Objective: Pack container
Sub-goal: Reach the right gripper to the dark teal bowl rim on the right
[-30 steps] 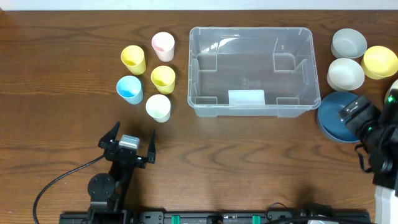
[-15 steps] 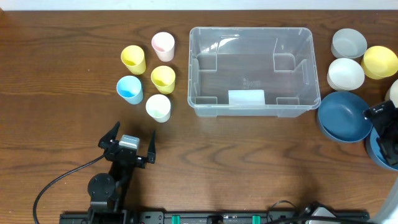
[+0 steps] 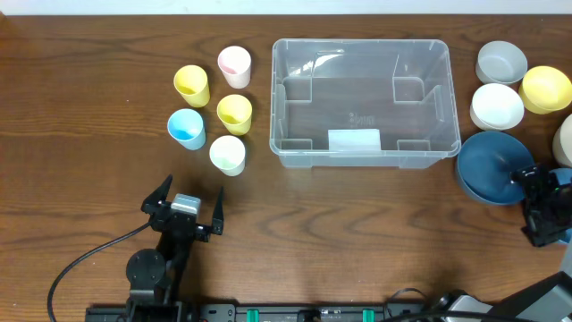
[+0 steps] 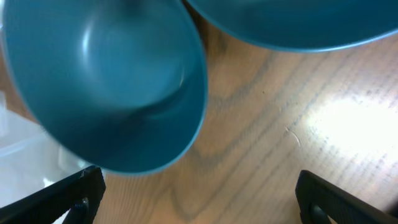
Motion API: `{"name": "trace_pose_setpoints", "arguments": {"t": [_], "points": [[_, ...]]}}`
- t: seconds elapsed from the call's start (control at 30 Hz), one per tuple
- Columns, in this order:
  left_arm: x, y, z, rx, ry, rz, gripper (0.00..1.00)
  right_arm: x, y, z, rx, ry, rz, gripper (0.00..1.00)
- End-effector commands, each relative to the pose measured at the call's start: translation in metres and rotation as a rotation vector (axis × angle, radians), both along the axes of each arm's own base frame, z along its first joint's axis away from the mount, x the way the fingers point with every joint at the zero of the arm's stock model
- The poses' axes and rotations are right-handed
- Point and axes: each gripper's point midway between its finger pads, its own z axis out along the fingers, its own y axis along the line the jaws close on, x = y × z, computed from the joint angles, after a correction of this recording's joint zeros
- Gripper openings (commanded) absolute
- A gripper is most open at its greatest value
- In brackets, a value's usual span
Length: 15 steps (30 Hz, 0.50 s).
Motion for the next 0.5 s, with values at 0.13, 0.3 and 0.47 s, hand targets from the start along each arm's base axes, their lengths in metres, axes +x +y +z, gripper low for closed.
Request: {"name": "trace_pose_setpoints", "arguments": {"t": [0.13,0.3,0.47], "points": [[0.0,0.0,-0.016,0.011,0.044,-0.003,0.98,-0.004,0.006,-0.038,0.019,-0.015,-0.047,0.99],[0.0,0.0,-0.016,0.011,0.044,-0.003,0.98,-0.004,0.006,-0.054,0.01,-0.036,-0.077,0.99],[0.0,0.0,-0.016,0.011,0.044,-0.002,0.98,-0.002,0.005,-0.066,0.001,-0.046,-0.08,0.99]]}}
